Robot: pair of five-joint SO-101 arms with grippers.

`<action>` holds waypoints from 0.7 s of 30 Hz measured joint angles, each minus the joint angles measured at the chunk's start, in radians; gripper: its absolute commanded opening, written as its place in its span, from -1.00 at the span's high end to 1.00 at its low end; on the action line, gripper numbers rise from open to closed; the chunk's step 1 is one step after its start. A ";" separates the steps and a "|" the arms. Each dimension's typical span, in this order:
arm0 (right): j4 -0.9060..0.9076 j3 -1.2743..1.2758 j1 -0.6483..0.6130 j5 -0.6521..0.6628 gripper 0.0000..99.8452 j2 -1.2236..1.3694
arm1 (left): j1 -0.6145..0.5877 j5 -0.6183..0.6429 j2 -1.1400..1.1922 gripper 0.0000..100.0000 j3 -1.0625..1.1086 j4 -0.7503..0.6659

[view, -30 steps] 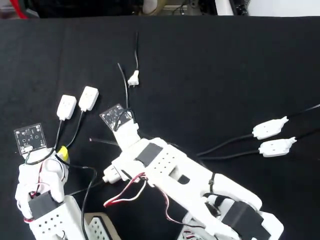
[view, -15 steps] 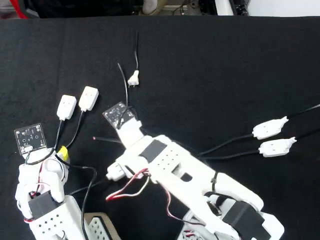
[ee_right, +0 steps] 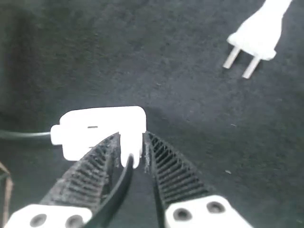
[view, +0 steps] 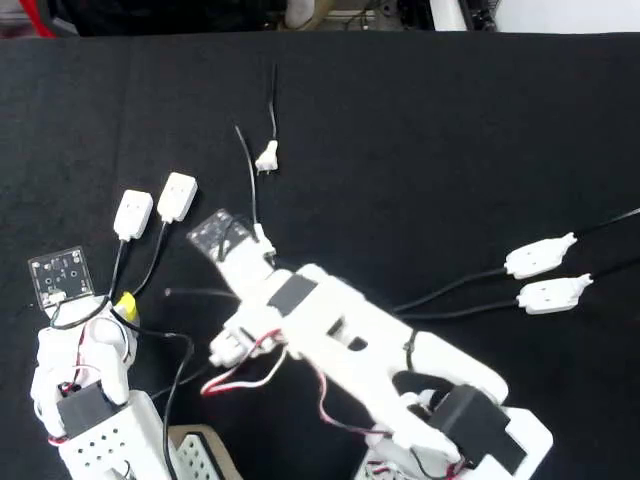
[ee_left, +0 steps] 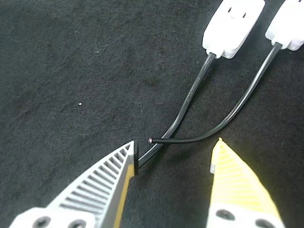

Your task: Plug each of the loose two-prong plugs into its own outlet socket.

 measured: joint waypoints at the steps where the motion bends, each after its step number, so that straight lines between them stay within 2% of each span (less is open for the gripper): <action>1: 0.011 -0.002 0.029 0.026 0.98 -0.008 | 0.000 0.000 0.000 0.48 0.000 0.000; 6: 0.094 0.021 0.247 0.160 0.98 -0.071 | 0.000 0.000 0.000 0.48 0.000 0.000; 11: 0.104 0.023 0.572 0.364 0.98 -0.091 | 0.000 0.000 0.000 0.48 0.000 0.000; 17: -0.097 0.006 1.031 0.680 0.98 -0.038 | 0.000 0.000 0.000 0.48 0.000 0.000; 21: -0.210 -0.060 1.238 0.818 0.98 0.063 | 0.000 0.000 0.000 0.48 0.000 0.000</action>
